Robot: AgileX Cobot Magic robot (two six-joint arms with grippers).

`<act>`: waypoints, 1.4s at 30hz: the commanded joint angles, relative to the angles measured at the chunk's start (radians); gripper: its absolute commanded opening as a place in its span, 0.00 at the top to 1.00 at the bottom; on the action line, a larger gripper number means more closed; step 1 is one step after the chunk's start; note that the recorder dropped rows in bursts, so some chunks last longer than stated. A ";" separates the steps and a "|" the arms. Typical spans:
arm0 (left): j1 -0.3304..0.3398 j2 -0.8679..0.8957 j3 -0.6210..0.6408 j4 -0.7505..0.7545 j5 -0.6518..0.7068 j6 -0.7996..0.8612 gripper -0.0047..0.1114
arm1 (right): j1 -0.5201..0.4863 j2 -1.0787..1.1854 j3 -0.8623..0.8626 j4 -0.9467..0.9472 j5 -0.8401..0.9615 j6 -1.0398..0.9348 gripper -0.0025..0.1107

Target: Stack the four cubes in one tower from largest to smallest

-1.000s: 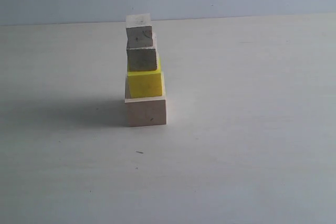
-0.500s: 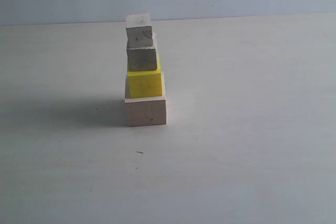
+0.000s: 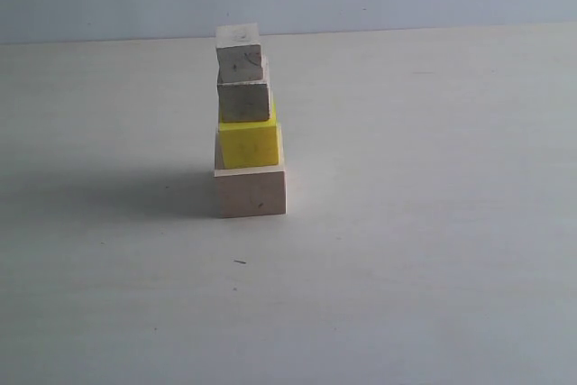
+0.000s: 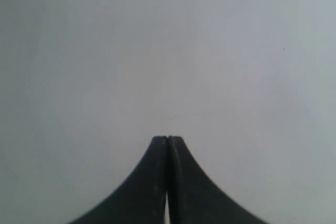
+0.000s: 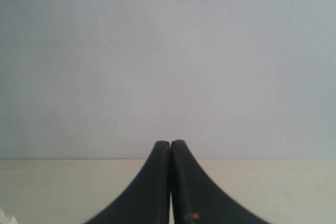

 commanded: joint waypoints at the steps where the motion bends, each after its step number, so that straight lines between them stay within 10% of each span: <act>1: 0.004 -0.004 0.003 -0.002 0.010 0.002 0.96 | -0.001 -0.003 -0.003 -0.002 -0.002 0.002 0.98; 8: 0.004 -0.081 0.058 0.217 0.037 -0.098 0.96 | -0.001 -0.003 -0.003 -0.002 -0.002 0.002 0.98; 19: 0.009 -0.256 0.251 1.175 0.066 -1.253 0.96 | -0.001 -0.003 -0.003 -0.002 -0.002 0.002 0.98; 42: 0.009 -0.353 0.596 1.351 0.057 -1.498 0.96 | -0.001 -0.003 -0.003 0.001 -0.002 0.002 0.98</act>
